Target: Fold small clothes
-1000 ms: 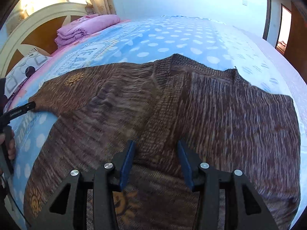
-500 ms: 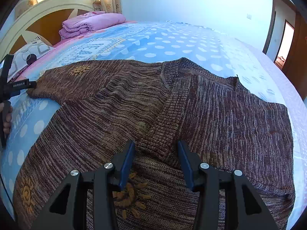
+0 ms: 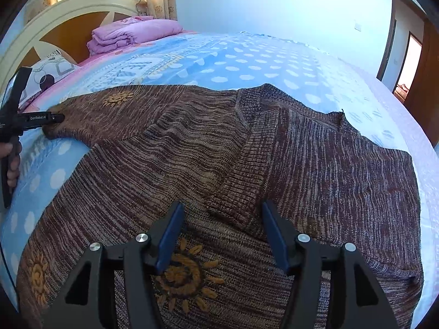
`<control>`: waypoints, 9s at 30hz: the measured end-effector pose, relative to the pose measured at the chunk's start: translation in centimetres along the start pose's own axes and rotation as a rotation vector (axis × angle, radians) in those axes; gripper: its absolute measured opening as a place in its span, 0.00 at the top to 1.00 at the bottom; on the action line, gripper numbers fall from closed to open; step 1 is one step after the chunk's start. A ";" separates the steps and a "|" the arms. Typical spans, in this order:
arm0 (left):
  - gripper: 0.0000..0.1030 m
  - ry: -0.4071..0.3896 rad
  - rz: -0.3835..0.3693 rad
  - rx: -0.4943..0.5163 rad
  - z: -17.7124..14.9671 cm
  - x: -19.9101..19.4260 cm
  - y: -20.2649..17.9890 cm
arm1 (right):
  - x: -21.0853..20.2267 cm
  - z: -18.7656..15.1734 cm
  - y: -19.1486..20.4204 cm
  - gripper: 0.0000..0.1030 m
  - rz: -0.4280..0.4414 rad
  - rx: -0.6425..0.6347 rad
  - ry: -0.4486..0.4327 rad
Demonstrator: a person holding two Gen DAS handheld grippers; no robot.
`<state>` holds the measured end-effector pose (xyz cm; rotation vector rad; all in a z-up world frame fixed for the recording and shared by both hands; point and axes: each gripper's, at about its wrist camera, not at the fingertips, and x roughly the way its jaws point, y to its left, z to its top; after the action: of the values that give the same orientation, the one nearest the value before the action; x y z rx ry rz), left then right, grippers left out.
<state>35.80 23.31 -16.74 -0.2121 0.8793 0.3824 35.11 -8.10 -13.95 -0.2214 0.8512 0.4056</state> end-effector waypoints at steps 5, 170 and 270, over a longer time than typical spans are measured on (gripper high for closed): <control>0.84 -0.020 0.025 0.038 -0.1 -0.2 -0.8 | 0.0 0.0 -0.1 0.40 -0.001 -0.001 -0.001; 0.00 -0.096 -0.039 0.285 -6.1 -6.2 -13.1 | -0.5 0.7 -2.6 0.74 0.058 0.007 0.070; 0.44 0.190 -0.366 0.430 -26.4 -20.8 -5.4 | -18.4 -20.3 -0.2 0.47 0.066 0.130 0.094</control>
<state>7.37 4.59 -16.77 -0.0084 1.0638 -0.1735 10.52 -20.11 -12.86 -0.0930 0.9757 0.4025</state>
